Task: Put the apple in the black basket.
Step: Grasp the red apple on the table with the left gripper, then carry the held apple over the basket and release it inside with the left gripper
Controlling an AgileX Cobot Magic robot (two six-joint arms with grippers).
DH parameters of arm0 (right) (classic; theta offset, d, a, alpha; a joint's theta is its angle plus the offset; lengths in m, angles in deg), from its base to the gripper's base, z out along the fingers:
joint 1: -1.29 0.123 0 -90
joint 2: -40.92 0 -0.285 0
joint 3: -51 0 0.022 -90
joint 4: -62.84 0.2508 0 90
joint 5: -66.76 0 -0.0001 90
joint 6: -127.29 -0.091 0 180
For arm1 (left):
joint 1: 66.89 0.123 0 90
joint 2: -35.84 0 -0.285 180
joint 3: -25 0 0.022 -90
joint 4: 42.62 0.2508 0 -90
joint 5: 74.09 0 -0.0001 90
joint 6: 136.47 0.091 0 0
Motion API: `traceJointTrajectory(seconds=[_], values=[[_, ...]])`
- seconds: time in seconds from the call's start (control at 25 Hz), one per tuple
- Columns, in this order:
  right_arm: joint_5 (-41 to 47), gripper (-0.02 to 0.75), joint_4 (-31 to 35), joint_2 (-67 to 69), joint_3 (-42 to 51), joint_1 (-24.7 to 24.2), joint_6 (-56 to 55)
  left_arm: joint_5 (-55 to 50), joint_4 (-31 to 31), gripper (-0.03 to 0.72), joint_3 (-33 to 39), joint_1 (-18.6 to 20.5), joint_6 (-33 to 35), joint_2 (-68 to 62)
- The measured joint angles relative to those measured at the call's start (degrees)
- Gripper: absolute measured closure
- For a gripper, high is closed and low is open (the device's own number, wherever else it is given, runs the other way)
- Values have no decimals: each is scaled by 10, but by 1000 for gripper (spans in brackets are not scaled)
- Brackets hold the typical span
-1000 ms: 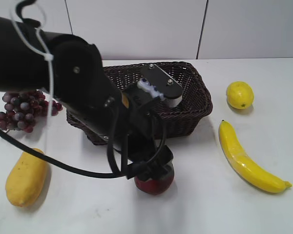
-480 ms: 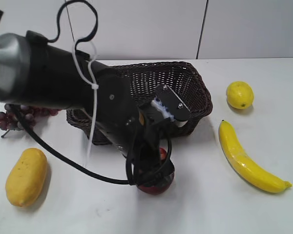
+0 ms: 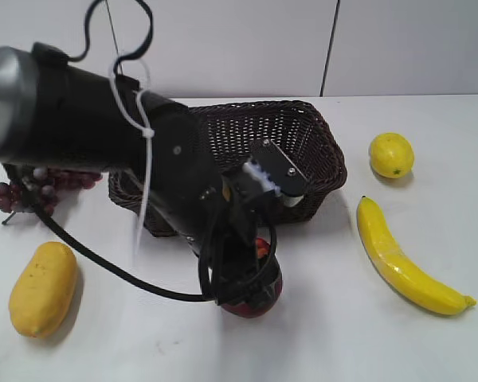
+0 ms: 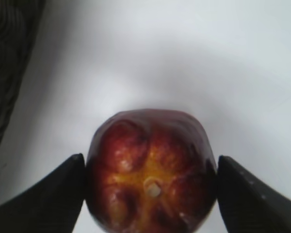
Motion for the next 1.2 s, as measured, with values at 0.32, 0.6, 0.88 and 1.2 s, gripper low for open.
traceJointTrajectory(seconds=[0.32, 0.6, 0.88, 1.2], values=[[0, 167, 0, 0, 0, 0, 0, -41, -6, 88, -75, 12, 0, 109], [0, 167, 0, 0, 0, 0, 0, -34, -12, 88, -194, 113, 0, 87], [0, 167, 0, 0, 0, 0, 0, -31, -22, 88, -222, 183, 0, -15], [0, 167, 0, 0, 0, 0, 0, 13, -25, 88, -222, 184, 0, -116]])
